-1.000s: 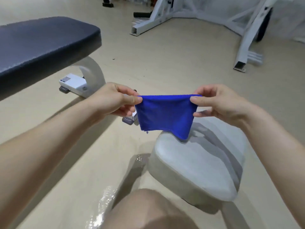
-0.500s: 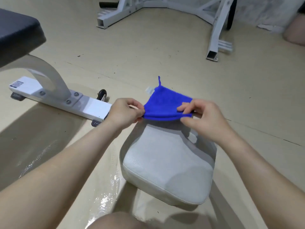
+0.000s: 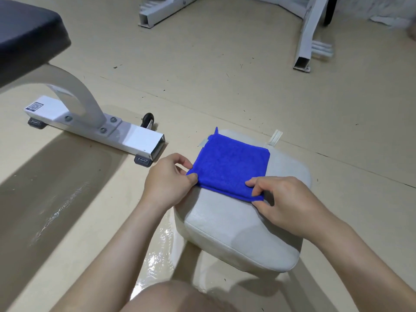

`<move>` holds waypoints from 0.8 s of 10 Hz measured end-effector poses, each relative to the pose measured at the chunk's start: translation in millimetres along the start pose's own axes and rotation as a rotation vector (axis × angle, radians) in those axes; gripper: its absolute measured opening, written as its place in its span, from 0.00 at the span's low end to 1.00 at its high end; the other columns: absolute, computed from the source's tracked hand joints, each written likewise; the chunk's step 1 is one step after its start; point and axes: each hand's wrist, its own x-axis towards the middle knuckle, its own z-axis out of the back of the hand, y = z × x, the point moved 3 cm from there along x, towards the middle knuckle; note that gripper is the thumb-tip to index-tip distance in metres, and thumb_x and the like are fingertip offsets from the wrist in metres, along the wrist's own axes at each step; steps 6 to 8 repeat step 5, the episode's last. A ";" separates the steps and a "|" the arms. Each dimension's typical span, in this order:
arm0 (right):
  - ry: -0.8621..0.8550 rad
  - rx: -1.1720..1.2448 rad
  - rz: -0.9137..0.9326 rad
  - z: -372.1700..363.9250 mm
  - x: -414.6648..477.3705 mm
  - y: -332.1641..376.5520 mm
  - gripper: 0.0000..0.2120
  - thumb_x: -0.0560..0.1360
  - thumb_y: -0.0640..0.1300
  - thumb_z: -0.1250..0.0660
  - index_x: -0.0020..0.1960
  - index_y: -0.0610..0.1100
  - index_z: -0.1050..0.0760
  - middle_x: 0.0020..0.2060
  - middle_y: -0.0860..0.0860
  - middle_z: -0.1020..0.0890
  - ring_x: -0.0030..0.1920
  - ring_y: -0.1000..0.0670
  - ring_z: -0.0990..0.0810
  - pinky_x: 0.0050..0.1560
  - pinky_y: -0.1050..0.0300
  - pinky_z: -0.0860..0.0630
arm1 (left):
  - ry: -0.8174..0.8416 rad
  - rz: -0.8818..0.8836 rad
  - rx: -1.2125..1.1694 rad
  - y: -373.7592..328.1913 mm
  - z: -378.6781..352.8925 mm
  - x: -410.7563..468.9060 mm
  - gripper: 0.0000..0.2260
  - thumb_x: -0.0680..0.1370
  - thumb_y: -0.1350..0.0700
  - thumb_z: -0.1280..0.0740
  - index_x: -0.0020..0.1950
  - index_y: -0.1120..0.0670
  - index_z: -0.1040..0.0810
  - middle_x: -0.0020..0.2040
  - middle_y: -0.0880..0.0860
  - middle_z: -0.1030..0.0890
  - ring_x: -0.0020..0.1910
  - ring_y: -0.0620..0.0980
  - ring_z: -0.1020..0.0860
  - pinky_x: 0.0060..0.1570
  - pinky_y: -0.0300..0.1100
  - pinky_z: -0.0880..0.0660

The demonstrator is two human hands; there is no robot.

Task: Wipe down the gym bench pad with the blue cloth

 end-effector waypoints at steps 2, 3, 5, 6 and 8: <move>0.031 -0.064 0.081 -9.6 -7.7 0.7 0.02 0.72 0.44 0.29 0.44 0.47 0.21 0.57 0.58 0.19 0.61 0.57 0.25 0.55 0.66 0.32 | -0.084 -0.013 0.084 5.4 -3.6 -9.9 0.03 0.68 0.52 0.29 0.41 0.47 0.21 0.36 0.47 0.20 0.39 0.46 0.21 0.39 0.42 0.25; 0.075 -0.066 0.087 -9.9 -10.1 -0.9 0.08 0.73 0.51 0.30 0.49 0.49 0.20 0.61 0.60 0.22 0.64 0.62 0.32 0.59 0.73 0.39 | -0.082 -0.030 0.059 8.9 -2.6 -11.2 0.04 0.70 0.51 0.28 0.42 0.46 0.21 0.36 0.47 0.21 0.38 0.45 0.23 0.37 0.41 0.28; -0.069 0.171 -0.064 20.7 -7.3 5.9 0.18 0.75 0.55 0.35 0.64 0.54 0.25 0.57 0.64 0.24 0.59 0.62 0.28 0.58 0.72 0.35 | -0.167 -0.173 -0.124 19.0 26.1 -30.2 0.10 0.73 0.58 0.29 0.50 0.45 0.19 0.47 0.42 0.19 0.48 0.41 0.22 0.46 0.37 0.26; -0.069 0.171 -0.064 20.7 -7.3 5.9 0.18 0.75 0.55 0.35 0.64 0.54 0.25 0.57 0.64 0.24 0.59 0.62 0.28 0.58 0.72 0.35 | -0.167 -0.173 -0.124 19.0 26.1 -30.2 0.10 0.73 0.58 0.29 0.50 0.45 0.19 0.47 0.42 0.19 0.48 0.41 0.22 0.46 0.37 0.26; -0.069 0.171 -0.064 20.7 -7.3 5.9 0.18 0.75 0.55 0.35 0.64 0.54 0.25 0.57 0.64 0.24 0.59 0.62 0.28 0.58 0.72 0.35 | -0.167 -0.173 -0.124 19.0 26.1 -30.2 0.10 0.73 0.58 0.29 0.50 0.45 0.19 0.47 0.42 0.19 0.48 0.41 0.22 0.46 0.37 0.26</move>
